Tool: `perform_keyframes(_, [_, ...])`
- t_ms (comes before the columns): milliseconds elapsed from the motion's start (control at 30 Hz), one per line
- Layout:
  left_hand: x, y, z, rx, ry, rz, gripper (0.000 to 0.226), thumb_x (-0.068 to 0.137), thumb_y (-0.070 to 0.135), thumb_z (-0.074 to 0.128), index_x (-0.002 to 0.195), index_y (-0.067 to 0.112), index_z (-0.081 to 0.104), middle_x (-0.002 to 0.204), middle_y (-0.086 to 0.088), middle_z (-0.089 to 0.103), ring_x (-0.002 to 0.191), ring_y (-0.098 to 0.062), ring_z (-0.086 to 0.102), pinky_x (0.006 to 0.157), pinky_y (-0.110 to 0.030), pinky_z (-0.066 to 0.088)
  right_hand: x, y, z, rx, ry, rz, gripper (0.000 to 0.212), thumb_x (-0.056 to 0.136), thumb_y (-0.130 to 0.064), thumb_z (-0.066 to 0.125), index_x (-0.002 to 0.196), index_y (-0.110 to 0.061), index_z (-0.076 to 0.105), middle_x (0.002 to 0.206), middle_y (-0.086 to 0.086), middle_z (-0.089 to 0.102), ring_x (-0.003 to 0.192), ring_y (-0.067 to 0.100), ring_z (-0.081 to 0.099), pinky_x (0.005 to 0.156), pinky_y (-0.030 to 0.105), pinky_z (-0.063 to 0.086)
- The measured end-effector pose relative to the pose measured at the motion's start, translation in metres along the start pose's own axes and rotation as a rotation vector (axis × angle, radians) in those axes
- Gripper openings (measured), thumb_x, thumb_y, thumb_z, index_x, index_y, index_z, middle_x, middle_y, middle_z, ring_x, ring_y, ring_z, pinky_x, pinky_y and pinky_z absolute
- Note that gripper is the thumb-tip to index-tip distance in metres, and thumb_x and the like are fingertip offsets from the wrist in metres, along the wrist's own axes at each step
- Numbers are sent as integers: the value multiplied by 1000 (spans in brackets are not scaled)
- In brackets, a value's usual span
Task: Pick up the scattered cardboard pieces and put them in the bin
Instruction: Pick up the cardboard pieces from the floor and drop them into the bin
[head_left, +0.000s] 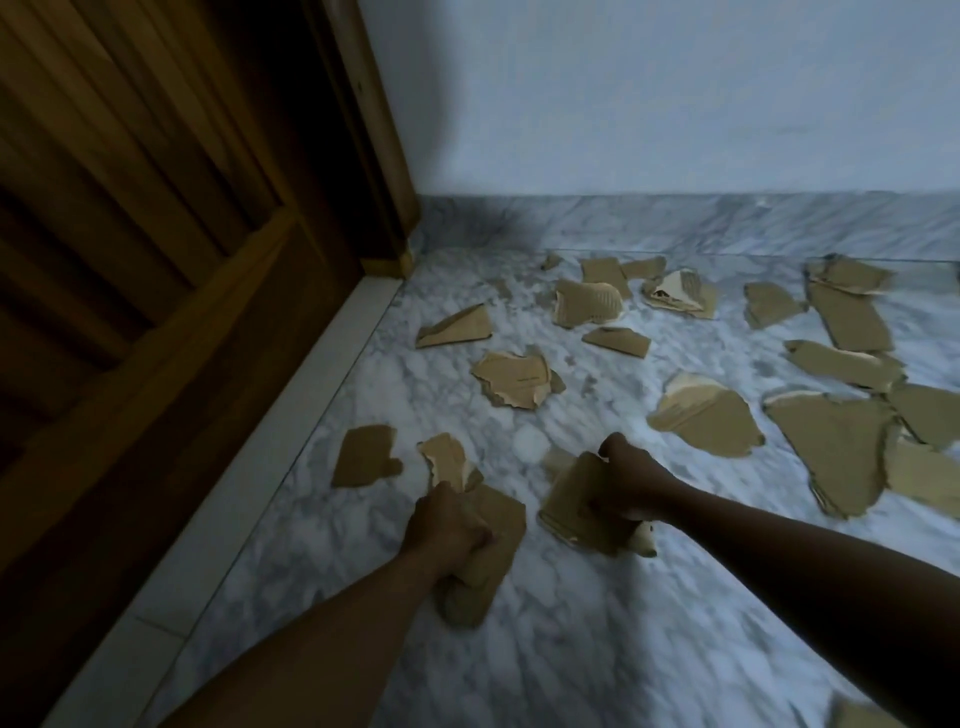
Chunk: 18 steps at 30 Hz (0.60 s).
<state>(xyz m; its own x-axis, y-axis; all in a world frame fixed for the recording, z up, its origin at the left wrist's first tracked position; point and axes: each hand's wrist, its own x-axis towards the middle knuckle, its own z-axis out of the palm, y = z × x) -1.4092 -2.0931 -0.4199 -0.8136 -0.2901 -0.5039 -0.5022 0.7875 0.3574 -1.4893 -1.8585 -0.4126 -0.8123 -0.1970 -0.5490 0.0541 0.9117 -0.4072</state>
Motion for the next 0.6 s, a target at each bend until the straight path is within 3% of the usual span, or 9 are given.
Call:
perform_keyframes(67, [-3, 10, -5, -77, -91, 39, 80, 77, 33, 82, 139, 5, 40, 128, -9, 54, 123, -28, 52, 86, -29, 46, -3, 6, -3, -42, -8, -16, 38, 82, -26, 72, 113, -6, 63, 100, 5, 62, 92, 21, 62, 71, 28, 48])
perform_keyframes(100, [-5, 15, -11, -127, -166, 62, 68, 80, 26, 80, 134, 1, 46, 116, -9, 58, 120, -28, 54, 90, -29, 46, -4, 8, -6, -41, -9, -12, 33, 82, -25, 72, 109, -6, 67, 97, 4, 63, 90, 20, 63, 69, 26, 45])
perform_keyframes(167, [-1, 17, -29, -200, -228, 106, 32, 84, 18, 76, 106, -3, 66, 93, -11, 66, 105, -28, 63, 99, -38, 50, -2, 7, -15, 20, -23, 6, 27, 83, -23, 72, 103, -6, 69, 92, 5, 65, 84, 19, 64, 64, 24, 44])
perform_keyframes(200, [7, 13, -39, -240, -199, 97, 27, 86, 17, 74, 102, -4, 69, 97, -15, 70, 104, -29, 65, 97, -40, 51, -1, 2, -21, 69, -33, 13, 24, 84, -22, 71, 102, -6, 68, 90, 5, 65, 80, 19, 64, 60, 23, 44])
perform_keyframes(300, [30, -5, -76, -315, -17, -29, 44, 94, 23, 65, 129, -3, 58, 134, -18, 58, 123, -33, 55, 102, -36, 45, 5, -31, -39, 155, -49, 9, 29, 86, -24, 70, 109, -7, 66, 94, 4, 65, 84, 19, 64, 63, 25, 48])
perform_keyframes(400, [64, -40, -101, -395, 201, -261, 70, 87, 45, 68, 137, -1, 50, 142, -18, 50, 128, -36, 49, 107, -42, 41, 8, -84, -39, 167, -106, -63, 27, 88, -23, 69, 112, -13, 60, 98, 2, 62, 84, 16, 61, 62, 24, 47])
perform_keyframes(500, [84, -67, -105, -80, 194, -353, 83, 88, 60, 58, 145, 3, 40, 150, -19, 37, 138, -38, 35, 113, -45, 30, 14, -133, -12, 154, -252, -90, 30, 90, -25, 67, 115, -12, 58, 103, 6, 63, 84, 18, 61, 63, 26, 47])
perform_keyframes(600, [91, -70, -99, 37, 153, -317, 83, 90, 60, 55, 148, 6, 33, 152, -19, 33, 139, -37, 33, 112, -44, 30, 29, -171, 35, 18, -243, -68, 40, 93, -30, 63, 125, -8, 56, 125, 12, 55, 112, 29, 57, 82, 35, 49])
